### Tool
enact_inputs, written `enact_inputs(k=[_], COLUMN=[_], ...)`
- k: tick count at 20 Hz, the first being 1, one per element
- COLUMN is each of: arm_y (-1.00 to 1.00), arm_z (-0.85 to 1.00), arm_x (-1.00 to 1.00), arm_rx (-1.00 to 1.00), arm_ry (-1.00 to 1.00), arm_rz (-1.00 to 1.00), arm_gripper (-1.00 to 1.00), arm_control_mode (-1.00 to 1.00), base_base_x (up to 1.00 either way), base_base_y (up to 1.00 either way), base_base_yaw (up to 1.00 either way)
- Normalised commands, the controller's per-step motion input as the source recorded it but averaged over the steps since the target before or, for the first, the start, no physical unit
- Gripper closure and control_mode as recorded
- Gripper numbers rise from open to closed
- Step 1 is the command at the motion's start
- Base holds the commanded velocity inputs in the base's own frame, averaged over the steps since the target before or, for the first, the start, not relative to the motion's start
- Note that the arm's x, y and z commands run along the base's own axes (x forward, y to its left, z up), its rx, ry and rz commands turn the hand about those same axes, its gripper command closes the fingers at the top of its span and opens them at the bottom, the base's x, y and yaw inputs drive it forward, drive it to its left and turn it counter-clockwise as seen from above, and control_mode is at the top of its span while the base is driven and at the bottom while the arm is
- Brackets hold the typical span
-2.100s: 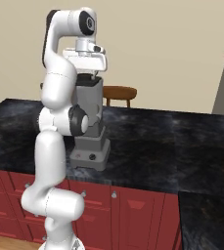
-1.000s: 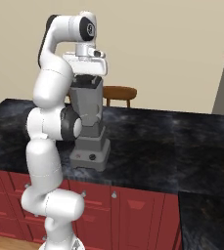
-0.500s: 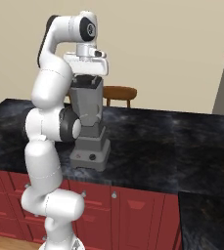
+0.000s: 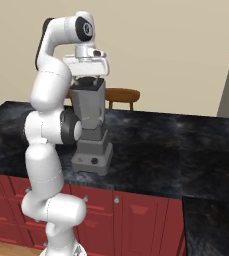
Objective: Grab the garlic and lime from the fridge, place them in the blender, close the lid, and turn on the blender to create a marinade.
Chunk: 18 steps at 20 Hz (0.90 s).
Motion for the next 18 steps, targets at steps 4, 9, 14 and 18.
enact_inputs(k=[4,9,14,18], arm_y=[0.03,-0.02,0.0,0.0], arm_z=[-0.26,-0.46,-0.17,0.0], arm_x=[-0.01,-0.17,-0.02,0.0], arm_rx=[-0.08,0.03,0.06,0.0], arm_ry=[0.04,0.05,0.02,0.0], arm_rz=[0.0,0.0,0.0,0.0], arm_gripper=[1.0,1.0,1.0,-1.0], arm_control_mode=[-1.0,-1.0,-1.0,-1.0], base_base_x=[0.0,0.0,0.0,0.0], base_base_y=[0.0,0.0,0.0,0.0], base_base_yaw=[0.0,0.0,0.0,0.0])
